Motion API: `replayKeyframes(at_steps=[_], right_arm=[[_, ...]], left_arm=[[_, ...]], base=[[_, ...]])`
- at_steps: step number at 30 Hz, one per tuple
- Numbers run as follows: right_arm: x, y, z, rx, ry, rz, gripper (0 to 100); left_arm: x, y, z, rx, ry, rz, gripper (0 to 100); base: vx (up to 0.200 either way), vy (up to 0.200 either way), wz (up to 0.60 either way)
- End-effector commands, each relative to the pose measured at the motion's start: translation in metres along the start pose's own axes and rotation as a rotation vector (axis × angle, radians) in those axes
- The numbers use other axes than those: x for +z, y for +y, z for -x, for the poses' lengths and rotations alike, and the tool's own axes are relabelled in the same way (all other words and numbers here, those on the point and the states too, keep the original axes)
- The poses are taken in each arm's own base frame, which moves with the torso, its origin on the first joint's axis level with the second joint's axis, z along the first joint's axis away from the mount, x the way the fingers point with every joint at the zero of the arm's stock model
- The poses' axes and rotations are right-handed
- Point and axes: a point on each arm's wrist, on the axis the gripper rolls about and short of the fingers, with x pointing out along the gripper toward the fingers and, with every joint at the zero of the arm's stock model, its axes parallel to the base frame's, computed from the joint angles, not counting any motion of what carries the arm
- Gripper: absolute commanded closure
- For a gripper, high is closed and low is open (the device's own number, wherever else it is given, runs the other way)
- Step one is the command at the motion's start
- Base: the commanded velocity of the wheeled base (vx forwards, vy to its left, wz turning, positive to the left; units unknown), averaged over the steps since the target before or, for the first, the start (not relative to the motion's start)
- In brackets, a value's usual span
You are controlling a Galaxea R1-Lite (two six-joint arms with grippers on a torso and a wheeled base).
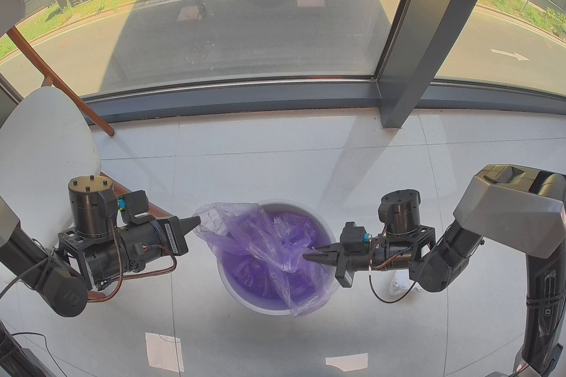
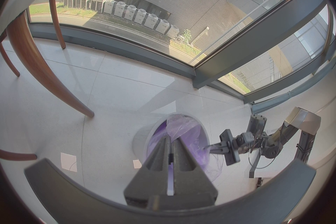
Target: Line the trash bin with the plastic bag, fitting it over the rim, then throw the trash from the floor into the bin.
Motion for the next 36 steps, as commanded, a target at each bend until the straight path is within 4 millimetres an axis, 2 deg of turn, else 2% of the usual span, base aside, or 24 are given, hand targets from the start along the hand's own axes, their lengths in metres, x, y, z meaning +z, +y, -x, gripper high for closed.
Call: replayKeyframes(at_steps=[1, 4, 6, 8, 13, 20, 22, 24, 31, 36], right_arm=[[0.009, -0.018, 0.018, -0.088, -0.020, -0.047, 100], [0.013, -0.026, 0.027, -0.132, -0.028, -0.086, 100], [0.017, -0.039, 0.042, -0.207, -0.038, -0.144, 100], [0.016, -0.046, 0.048, -0.257, -0.043, -0.178, 100], [0.016, -0.055, 0.051, -0.370, -0.082, -0.263, 100], [0.010, -0.054, 0.036, -0.442, -0.090, -0.394, 100], [0.006, -0.059, 0.025, -0.460, -0.111, -0.402, 100], [0.006, -0.064, 0.020, -0.468, -0.128, -0.396, 100], [-0.002, -0.077, 0.009, -0.484, -0.145, -0.403, 100], [0.000, -0.086, 0.005, -0.558, -0.171, -0.474, 100]], left_arm=[[-0.002, 0.002, -0.001, 0.007, 0.008, 0.004, 100], [0.000, 0.005, 0.000, 0.021, -0.001, 0.009, 100], [0.003, 0.015, 0.002, 0.055, -0.014, 0.023, 100], [0.002, 0.021, 0.001, 0.080, -0.010, 0.032, 100], [-0.003, 0.033, -0.010, 0.154, 0.002, 0.049, 100], [-0.008, 0.037, -0.024, 0.153, 0.025, 0.067, 100], [-0.006, 0.044, -0.046, 0.151, -0.001, 0.073, 100], [-0.001, 0.046, -0.059, 0.137, -0.045, 0.091, 100], [0.001, 0.046, -0.082, 0.117, -0.062, 0.110, 100], [0.003, 0.050, -0.098, 0.128, -0.086, 0.146, 100]], base=[[0.000, 0.000, 0.00], [0.000, 0.000, 0.00], [0.000, 0.000, 0.00], [0.000, 0.000, 0.00], [0.000, 0.000, 0.00], [0.000, 0.000, 0.00], [0.000, 0.000, 0.00], [0.000, 0.000, 0.00], [0.000, 0.000, 0.00], [0.000, 0.000, 0.00]])
